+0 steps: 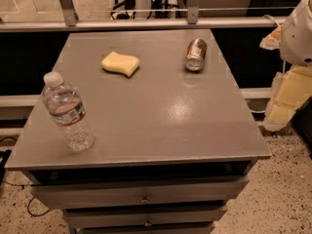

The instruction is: Pick water bottle

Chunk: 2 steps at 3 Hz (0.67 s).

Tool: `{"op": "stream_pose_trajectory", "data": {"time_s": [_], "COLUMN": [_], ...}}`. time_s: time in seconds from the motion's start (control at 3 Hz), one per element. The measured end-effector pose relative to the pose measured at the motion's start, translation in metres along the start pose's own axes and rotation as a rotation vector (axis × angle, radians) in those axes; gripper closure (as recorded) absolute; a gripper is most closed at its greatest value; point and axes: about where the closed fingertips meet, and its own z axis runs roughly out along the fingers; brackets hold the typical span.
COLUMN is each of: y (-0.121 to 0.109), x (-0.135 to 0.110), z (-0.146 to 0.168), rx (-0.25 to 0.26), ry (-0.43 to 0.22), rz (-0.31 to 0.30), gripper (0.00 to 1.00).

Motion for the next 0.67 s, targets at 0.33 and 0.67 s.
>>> {"op": "stream_pose_trajectory", "data": {"time_s": [0.33,0.67], "y": [0.000,0.006], "x": [0.000,-0.021], "z": [0.000,0.015], "rx": [0.000,-0.042], "ry": [0.000,-0.086], "rz": [0.000,-0.008], "gripper": [0.00,0.00]}}
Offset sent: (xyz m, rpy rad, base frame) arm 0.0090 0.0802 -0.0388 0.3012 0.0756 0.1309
